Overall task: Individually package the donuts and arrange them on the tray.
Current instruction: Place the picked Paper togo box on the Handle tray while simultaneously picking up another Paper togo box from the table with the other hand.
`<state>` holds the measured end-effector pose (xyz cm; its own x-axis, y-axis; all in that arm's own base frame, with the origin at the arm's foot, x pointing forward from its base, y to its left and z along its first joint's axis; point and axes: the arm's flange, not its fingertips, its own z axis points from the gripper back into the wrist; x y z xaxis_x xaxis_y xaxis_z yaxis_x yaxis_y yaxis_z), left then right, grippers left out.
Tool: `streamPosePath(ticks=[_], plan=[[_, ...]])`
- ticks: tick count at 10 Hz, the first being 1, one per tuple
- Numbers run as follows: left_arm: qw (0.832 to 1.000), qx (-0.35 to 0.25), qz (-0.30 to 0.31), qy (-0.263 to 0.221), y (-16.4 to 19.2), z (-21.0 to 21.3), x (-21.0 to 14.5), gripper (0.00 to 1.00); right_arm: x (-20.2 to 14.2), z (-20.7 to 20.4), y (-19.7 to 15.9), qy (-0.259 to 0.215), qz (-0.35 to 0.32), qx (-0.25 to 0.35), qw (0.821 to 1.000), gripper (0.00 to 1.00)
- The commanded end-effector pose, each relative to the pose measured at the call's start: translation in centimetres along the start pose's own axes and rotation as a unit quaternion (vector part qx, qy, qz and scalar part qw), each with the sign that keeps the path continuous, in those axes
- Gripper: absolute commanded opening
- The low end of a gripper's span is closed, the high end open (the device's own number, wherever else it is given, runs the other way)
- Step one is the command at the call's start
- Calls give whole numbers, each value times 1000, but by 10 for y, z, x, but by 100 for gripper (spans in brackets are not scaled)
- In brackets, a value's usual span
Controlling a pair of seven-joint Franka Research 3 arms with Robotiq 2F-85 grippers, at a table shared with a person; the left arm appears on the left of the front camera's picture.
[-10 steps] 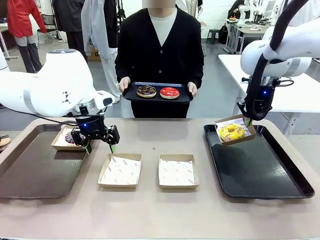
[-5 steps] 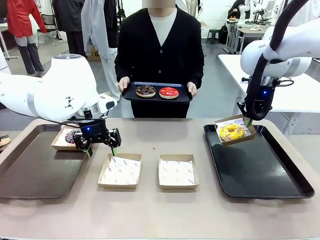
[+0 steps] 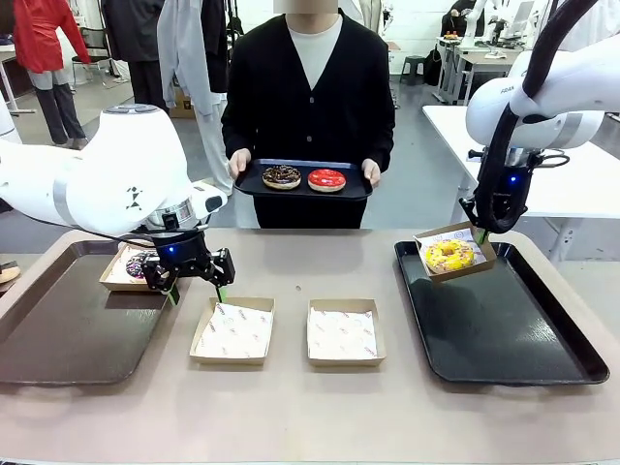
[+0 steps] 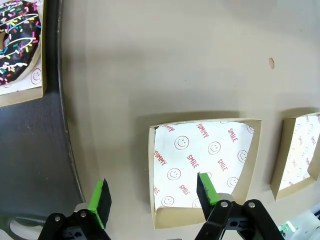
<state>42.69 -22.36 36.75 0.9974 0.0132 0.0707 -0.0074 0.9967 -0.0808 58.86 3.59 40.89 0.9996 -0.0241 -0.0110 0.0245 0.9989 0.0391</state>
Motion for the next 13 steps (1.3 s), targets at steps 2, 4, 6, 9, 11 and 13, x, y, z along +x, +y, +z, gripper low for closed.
streamPosePath(ticks=[2,4,6,9,11,13], plan=[[1000,1,-6,0,0,0,0,90,-2,1,0,-2,0,0,1000,1],[1000,0,0,0,0,0,0,90,0,0,0,0,0,0,1000,1],[999,32,-13,1,-8,-5,-11,90,-3,-5,6,-5,8,-6,1000,1],[1000,23,0,-14,-20,-6,-29,90,-3,-19,13,0,4,11,1000,1],[999,29,7,-20,-23,-9,-33,90,-2,-29,16,10,3,19,1000,1],[999,31,10,-23,-26,-13,-33,90,3,-39,20,2,-1,28,1000,1]])
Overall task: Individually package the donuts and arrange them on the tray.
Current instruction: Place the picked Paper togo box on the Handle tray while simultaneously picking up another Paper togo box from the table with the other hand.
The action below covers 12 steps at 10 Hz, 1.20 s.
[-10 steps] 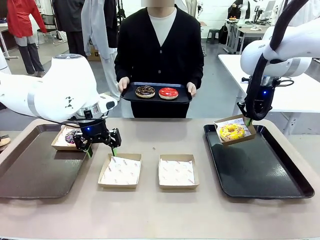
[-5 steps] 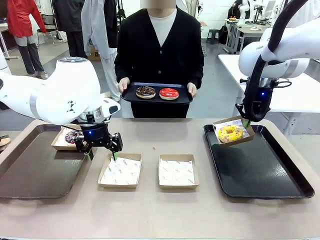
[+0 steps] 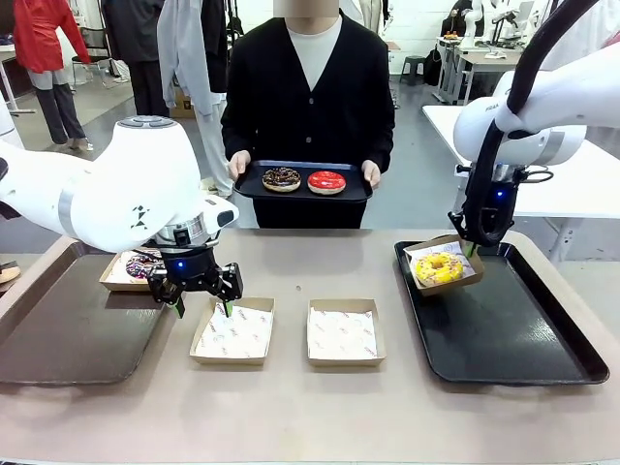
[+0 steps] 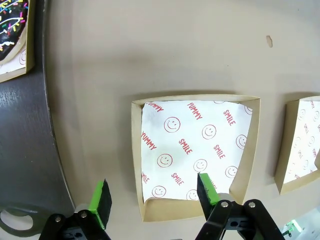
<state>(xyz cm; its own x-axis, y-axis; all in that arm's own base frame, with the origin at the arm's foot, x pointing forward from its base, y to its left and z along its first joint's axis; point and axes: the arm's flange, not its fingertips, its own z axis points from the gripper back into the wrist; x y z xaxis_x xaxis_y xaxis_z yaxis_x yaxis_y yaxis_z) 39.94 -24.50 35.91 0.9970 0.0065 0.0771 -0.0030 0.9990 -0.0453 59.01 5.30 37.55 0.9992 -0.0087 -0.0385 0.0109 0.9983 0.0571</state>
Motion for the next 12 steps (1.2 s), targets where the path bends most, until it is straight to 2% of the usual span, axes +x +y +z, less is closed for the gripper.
streamPosePath(ticks=[1,6,12], plan=[[1000,15,16,-22,-6,-5,-5,90,2,-8,6,-12,-7,19,1000,1],[1000,5,24,-9,-2,-21,5,90,7,-14,7,-4,-8,20,1000,1],[999,22,40,-5,1,-35,14,90,7,-15,4,-5,-7,23,1000,1]])
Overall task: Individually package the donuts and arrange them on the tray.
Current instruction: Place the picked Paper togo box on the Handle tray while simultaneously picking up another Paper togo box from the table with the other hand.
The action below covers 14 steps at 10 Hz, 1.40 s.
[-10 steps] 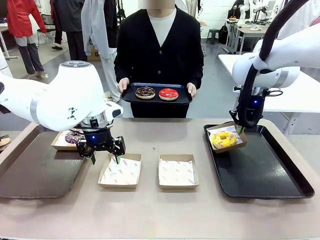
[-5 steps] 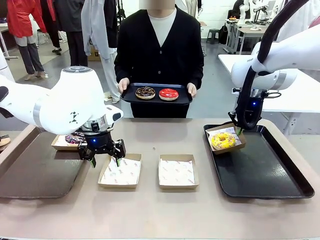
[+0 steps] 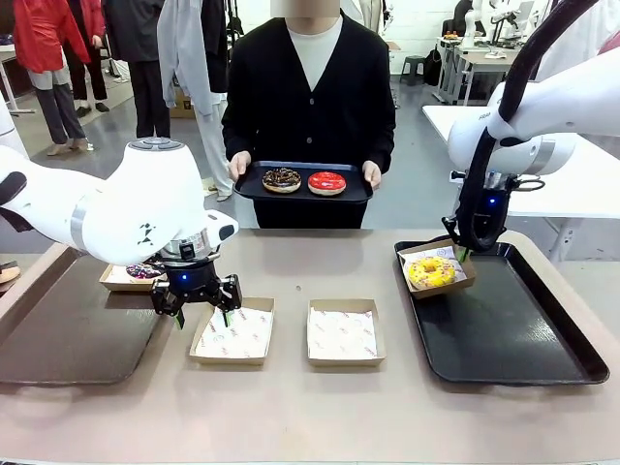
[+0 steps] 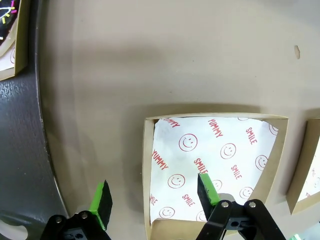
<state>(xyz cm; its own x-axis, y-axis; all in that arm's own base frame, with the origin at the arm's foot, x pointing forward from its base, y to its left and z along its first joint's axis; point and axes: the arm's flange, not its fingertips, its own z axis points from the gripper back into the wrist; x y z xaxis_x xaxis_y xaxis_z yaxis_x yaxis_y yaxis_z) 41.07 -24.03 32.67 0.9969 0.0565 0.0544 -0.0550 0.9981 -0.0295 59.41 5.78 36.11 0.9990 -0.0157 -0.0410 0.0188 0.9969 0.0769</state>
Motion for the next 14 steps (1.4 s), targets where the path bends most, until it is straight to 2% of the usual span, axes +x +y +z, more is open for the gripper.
streamPosePath(ticks=[1,2,3,4,5,6,7,8,9,14], plan=[[1000,15,17,-16,-5,-2,5,90,3,-1,0,-6,-1,12,1000,1],[1000,18,17,-12,-5,-3,6,31,2,-2,-1,-3,4,12,1000,38],[1000,19,17,-8,-5,-4,7,31,2,-1,-1,-3,6,11,1000,60],[1000,19,17,-5,-5,-4,8,0,2,0,-1,-3,6,11,1000,97],[1000,20,16,-4,-5,-5,8,25,1,0,-1,-4,7,11,1000,100],[1000,21,17,-3,-5,-5,8,0,1,1,-2,-4,7,13,1000,100],[1000,21,18,-3,-4,-5,8,0,0,0,-2,-3,8,14,1000,100],[1000,21,18,-3,-4,-5,8,0,0,1,-2,-2,7,14,1000,96],[1000,22,19,-3,-3,-5,8,0,0,1,-3,-2,6,15,1000,100],[999,21,36,5,-3,2,11,0,-15,17,-18,-11,-5,23,1000,100]])
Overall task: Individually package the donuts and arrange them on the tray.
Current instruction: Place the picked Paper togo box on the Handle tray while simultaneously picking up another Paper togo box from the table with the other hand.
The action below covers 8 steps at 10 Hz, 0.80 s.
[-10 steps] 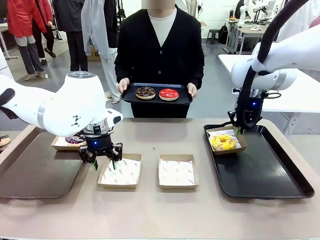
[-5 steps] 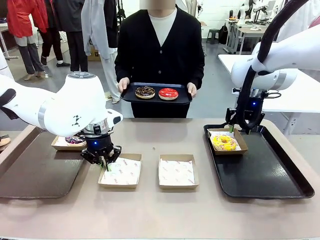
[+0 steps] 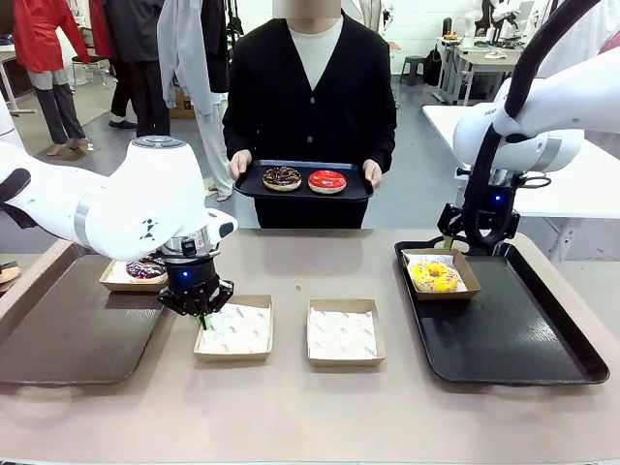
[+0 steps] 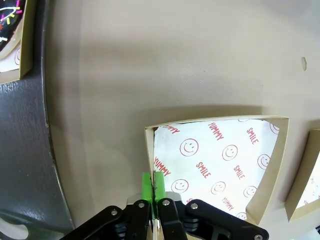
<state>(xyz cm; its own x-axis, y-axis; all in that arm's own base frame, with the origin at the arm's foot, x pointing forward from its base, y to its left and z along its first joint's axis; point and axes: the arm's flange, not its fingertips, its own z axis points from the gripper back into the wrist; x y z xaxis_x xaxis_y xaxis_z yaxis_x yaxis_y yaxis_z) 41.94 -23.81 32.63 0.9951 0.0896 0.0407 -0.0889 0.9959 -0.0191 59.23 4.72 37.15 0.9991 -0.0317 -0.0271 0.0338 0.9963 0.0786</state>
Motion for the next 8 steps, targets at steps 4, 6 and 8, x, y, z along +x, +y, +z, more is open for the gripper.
streamPosePath(ticks=[4,6,8], plan=[[999,-30,-16,7,-3,84,0,0,-80,82,-78,-19,59,181,981,100],[998,-41,-36,-5,-6,132,6,0,-109,108,-141,-49,46,275,959,100],[998,-35,-49,-19,-15,174,8,0,-126,108,-200,-52,24,371,927,100]])
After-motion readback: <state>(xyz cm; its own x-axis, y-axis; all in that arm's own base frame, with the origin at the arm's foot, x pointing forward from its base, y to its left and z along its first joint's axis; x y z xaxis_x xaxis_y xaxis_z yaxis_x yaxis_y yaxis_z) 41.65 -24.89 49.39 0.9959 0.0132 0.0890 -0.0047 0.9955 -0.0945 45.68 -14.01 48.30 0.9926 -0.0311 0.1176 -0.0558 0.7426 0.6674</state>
